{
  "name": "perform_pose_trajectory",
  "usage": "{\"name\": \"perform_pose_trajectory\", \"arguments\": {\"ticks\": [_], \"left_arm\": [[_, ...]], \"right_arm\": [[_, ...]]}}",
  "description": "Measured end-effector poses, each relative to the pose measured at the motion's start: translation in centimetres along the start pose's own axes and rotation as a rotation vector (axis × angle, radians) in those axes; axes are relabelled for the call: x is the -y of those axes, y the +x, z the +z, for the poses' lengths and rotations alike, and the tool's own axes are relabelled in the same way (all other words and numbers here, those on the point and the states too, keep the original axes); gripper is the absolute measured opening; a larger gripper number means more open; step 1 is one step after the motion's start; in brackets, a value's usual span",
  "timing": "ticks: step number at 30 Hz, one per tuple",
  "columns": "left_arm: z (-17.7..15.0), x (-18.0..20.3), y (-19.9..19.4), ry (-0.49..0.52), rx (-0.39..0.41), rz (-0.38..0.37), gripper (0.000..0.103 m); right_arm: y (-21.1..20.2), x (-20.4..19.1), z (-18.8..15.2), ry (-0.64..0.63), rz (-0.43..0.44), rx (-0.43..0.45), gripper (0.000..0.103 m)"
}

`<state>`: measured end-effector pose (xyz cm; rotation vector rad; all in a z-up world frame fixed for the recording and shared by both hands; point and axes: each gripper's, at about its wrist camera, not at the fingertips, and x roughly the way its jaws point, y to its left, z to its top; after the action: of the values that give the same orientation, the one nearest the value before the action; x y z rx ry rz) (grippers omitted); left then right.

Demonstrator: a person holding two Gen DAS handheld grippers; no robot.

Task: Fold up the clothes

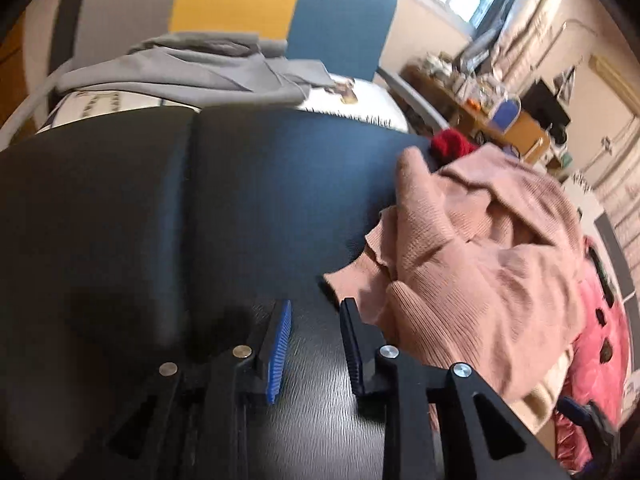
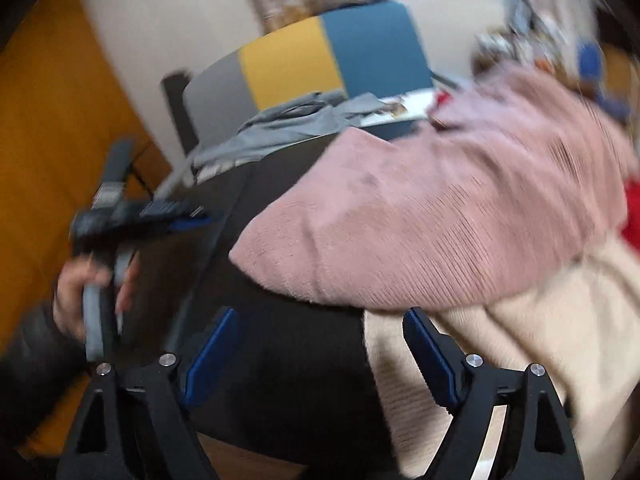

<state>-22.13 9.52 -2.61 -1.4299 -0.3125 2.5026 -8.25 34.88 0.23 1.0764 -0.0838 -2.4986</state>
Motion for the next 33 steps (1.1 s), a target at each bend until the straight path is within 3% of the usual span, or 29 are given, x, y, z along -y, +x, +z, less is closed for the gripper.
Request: {"name": "perform_pose_trajectory", "arguments": {"ticks": [5,12,13,15,16,17,18,20,23,28,30,31,33], "left_arm": [[1.2,0.0,3.8,0.017,-0.048,0.005,0.028],[2.0,2.5,6.0,0.157,0.008,-0.047,0.04],[1.9,3.1,6.1,0.19,0.007,-0.055,0.04],[1.5,4.0,6.3,0.264,-0.002,-0.063,0.04],[1.4,4.3,6.4,0.293,-0.004,-0.052,0.032],[1.4,4.4,6.4,0.31,-0.006,-0.031,0.014],[1.4,4.2,6.3,0.307,-0.01,-0.021,0.004],[1.4,3.3,5.8,0.256,-0.013,-0.039,0.003],[0.7,1.2,3.8,0.169,0.039,-0.036,0.003],[-2.0,-4.1,-3.0,-0.03,0.165,-0.075,0.002],[-3.9,-6.3,-5.7,-0.095,0.195,-0.082,0.002],[-5.0,-7.4,-6.9,-0.12,0.205,-0.083,0.002],[-7.6,-9.1,-8.6,-0.134,0.201,-0.045,0.002]], "right_arm": [[1.8,-3.8,0.0,-0.255,-0.101,-0.004,0.088],[7.2,-6.6,1.1,-0.47,-0.16,0.006,0.087],[8.1,-6.6,1.3,-0.492,-0.18,-0.002,0.086],[9.6,-6.1,1.4,-0.511,-0.206,-0.026,0.075],[10.2,-5.4,1.3,-0.496,-0.213,-0.042,0.063],[10.6,-4.6,1.3,-0.466,-0.213,-0.056,0.051],[10.9,-3.8,1.2,-0.433,-0.212,-0.07,0.047],[11.0,-2.5,1.4,-0.363,-0.191,-0.082,0.032],[10.6,-1.1,1.7,-0.273,-0.145,-0.092,0.016],[9.3,-0.6,2.6,-0.152,-0.008,-0.09,0.013],[8.4,-1.1,2.5,-0.113,0.053,-0.088,0.013],[8.1,-1.6,2.3,-0.098,0.088,-0.092,0.008],[7.7,-3.2,1.3,-0.116,0.147,-0.113,0.007]]}}
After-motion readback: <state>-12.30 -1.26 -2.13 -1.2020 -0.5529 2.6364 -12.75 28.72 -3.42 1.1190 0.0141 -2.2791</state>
